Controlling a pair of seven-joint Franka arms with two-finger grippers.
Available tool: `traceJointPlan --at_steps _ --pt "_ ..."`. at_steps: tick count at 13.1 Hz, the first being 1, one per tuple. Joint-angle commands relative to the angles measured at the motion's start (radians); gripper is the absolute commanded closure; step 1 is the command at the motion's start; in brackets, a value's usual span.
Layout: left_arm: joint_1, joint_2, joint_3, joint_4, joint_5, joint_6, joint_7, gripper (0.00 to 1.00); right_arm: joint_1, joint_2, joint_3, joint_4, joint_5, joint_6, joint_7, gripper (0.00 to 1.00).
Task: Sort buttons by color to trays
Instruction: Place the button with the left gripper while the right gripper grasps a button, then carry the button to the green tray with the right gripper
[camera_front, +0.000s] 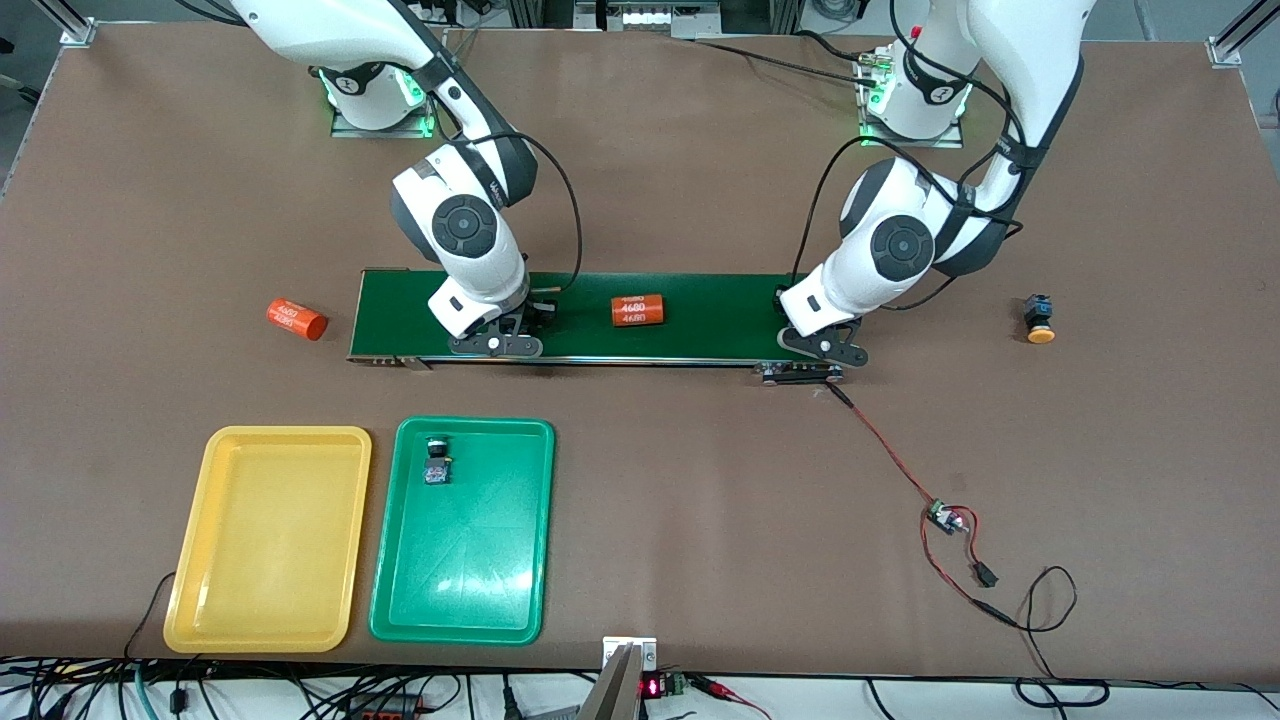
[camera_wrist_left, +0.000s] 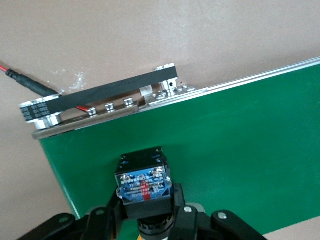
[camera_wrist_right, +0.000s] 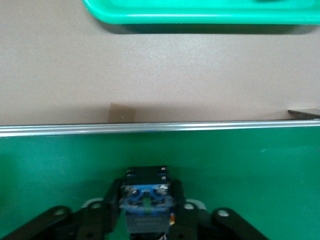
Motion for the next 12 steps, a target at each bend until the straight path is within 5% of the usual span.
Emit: traceJointPlan --at_steps 1,6,9,12 --pt "-0.010 -0.005 0.005 0.019 0.004 -0.008 -0.012 0.00 -0.017 -0.001 0.016 0.040 -0.013 -0.018 -0.003 1.00" --pt "0.074 -0.131 0.008 0.078 -0.002 -0.173 -0.017 0.00 -0.048 0.012 0.008 0.287 -0.009 -0.241 -0.111 1.00" --pt "0.263 -0.121 0.037 0.102 0.003 -0.222 0.014 0.00 -0.066 0.131 -0.050 0.427 -0.005 -0.226 -0.209 1.00" --pt "0.311 -0.111 0.121 0.097 0.015 -0.226 0.025 0.00 -0.077 0.277 -0.082 0.578 0.007 -0.222 -0.299 1.00"
